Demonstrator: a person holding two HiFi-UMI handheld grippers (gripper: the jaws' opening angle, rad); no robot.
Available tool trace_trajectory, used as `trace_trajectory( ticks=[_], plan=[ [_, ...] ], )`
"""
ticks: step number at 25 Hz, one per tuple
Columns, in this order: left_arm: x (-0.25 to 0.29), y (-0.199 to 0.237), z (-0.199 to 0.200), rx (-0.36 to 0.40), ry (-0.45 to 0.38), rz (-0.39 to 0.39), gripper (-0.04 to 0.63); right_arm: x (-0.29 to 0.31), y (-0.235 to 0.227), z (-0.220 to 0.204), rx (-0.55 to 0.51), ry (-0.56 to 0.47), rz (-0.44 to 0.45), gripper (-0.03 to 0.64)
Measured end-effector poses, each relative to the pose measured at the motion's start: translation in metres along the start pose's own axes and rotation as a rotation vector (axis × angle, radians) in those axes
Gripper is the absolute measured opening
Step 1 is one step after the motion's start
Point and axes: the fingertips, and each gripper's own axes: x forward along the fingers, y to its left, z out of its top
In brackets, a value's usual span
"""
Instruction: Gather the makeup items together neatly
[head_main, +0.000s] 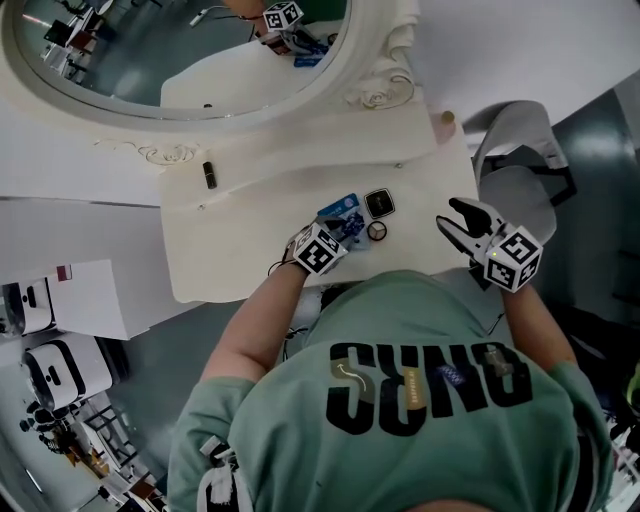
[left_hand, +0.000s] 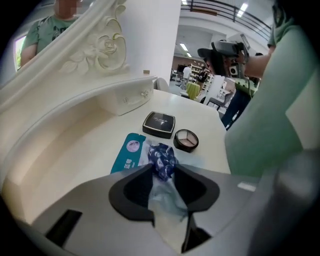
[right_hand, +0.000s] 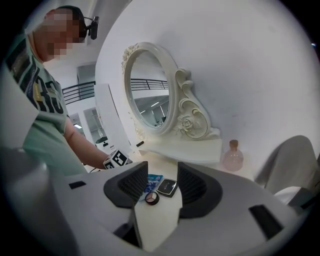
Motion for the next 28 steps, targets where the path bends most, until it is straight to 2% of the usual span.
trace_trajectory(
  ticks=[2, 3, 4, 10, 14, 18, 20, 23, 28],
  plan=[
    [-0.001, 0.001, 0.0, -0.049, -0.027, -0.013, 0.116, 0.007, -0.001, 0.003, -0.025, 0.007, -0.037, 0.111],
    [-0.002, 0.001, -0.001, -0.062, -0.038, -0.022, 0.109, 0.011, 0.0, 0.005, -0.032, 0.006, -0.052, 0.037],
    [-0.003, 0.001, -0.002, -0.067, -0.048, -0.032, 0.101, 0.015, 0.001, 0.008, -0.031, 0.002, -0.057, -0.003],
    [-0.04, 0.016, 0.0, -0.09, -0.151, -0.034, 0.052, 0.056, 0.025, 0.024, -0.045, 0.022, -0.018, -0.005],
    [-0.105, 0.051, 0.016, -0.078, -0.264, 0.037, 0.046, 0.094, 0.041, 0.041, -0.082, 0.043, 0.013, -0.003],
    [-0.176, 0.094, 0.028, 0.005, -0.346, 0.128, 0.044, 0.131, 0.067, 0.06, -0.113, 0.051, 0.036, -0.004],
    [-0.206, 0.121, 0.03, 0.057, -0.348, 0.172, 0.046, 0.151, 0.08, 0.07, -0.124, 0.051, 0.038, -0.005],
    [-0.225, 0.17, 0.021, 0.114, -0.304, 0.222, 0.046, 0.177, 0.097, 0.081, -0.132, 0.046, 0.023, -0.004],
    [-0.209, 0.237, -0.005, 0.187, -0.142, 0.222, 0.046, 0.198, 0.116, 0.084, -0.109, 0.046, -0.057, -0.004]
  ],
)
